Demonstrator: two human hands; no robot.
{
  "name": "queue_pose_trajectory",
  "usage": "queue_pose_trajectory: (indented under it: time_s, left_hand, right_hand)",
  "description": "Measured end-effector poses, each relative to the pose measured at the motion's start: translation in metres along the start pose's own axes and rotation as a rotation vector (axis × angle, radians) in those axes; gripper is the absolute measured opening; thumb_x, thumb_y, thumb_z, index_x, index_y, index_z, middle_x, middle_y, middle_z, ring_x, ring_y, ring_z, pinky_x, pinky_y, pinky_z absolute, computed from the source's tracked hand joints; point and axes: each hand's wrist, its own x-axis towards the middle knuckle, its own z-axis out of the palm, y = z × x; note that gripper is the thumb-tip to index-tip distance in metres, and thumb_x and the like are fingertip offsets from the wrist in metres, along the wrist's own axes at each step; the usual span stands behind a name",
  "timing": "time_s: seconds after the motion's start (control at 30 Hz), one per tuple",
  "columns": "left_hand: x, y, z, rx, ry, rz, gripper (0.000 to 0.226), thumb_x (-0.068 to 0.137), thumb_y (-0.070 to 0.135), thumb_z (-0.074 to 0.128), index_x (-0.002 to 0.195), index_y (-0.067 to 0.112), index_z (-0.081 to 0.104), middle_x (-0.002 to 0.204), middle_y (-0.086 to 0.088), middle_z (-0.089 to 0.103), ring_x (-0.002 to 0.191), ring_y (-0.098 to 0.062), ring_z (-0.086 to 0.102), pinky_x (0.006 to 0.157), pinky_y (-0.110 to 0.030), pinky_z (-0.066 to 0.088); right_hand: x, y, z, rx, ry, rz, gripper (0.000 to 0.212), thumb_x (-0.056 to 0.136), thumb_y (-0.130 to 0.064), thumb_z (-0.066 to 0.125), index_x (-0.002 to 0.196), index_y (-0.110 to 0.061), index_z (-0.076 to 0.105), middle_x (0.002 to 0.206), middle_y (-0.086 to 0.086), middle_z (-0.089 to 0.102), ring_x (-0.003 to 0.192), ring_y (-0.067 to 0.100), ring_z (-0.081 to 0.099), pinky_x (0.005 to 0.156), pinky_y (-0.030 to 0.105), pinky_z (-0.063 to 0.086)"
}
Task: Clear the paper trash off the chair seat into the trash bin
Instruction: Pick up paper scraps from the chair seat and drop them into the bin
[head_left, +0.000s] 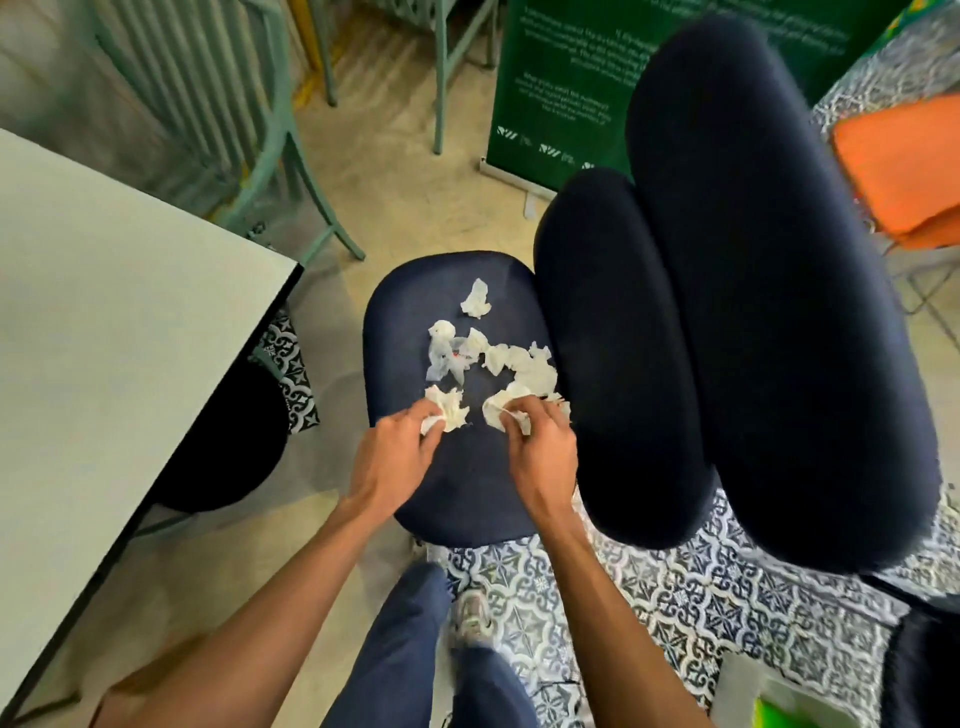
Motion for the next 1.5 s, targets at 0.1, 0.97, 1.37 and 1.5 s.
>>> queue_pose_trajectory:
  time_s: [0.1, 0.97, 1.37, 1.5]
  left_hand:
    - [-0.057, 0.006, -0.031, -0.019, 0.100, -0.036, 0.014, 0.099, 0.038, 0.061, 0.112, 0.033, 0.062, 0.085, 0.001, 0.074, 0.071, -0.025, 0.069, 0.060, -0.035, 0.053]
    - [-0.568, -0.108, -0.111, -0.165, 0.840, -0.732, 0.014, 0.098, 0.036, 0.067, 0.111, 0.034, 0.070, 0.091, 0.008, 0.075, 0.071, -0.009, 0.065, 0.059, -0.026, 0.047]
    - [-0.747, -0.227, -0.111, -0.237, 0.916, -0.902, 0.011, 0.095, 0.022, 0.072, 0.106, 0.024, 0.074, 0.091, 0.002, 0.078, 0.076, -0.017, 0.072, 0.066, -0.027, 0.051]
    - [-0.773, -0.261, -0.112, -0.223, 0.859, -0.987, 0.012, 0.096, 0.022, 0.072, 0.107, 0.025, 0.072, 0.081, -0.001, 0.076, 0.071, -0.023, 0.071, 0.062, -0.027, 0.044]
  right_hand:
    - [-0.034, -0.023, -0.017, 0.021, 0.005, -0.111, 0.004, 0.102, -0.032, 0.070, 0.103, -0.028, 0.070, 0.103, -0.009, 0.066, 0.086, 0.015, 0.063, 0.073, 0.035, 0.054]
    - [-0.410, -0.193, 0.028, 0.083, -0.575, -0.874, 0.009, 0.104, -0.029, 0.065, 0.109, -0.024, 0.071, 0.106, -0.007, 0.069, 0.100, 0.014, 0.059, 0.079, 0.015, 0.034]
    - [-0.596, -0.236, 0.132, 0.058, -0.810, -0.909, 0.008, 0.102, -0.024, 0.069, 0.109, -0.026, 0.071, 0.103, -0.003, 0.067, 0.091, 0.014, 0.063, 0.078, 0.023, 0.049]
    - [-0.626, -0.242, 0.172, -0.016, -0.925, -0.905, 0.012, 0.102, -0.022, 0.067, 0.112, -0.028, 0.066, 0.105, 0.000, 0.068, 0.092, 0.019, 0.062, 0.076, 0.025, 0.044]
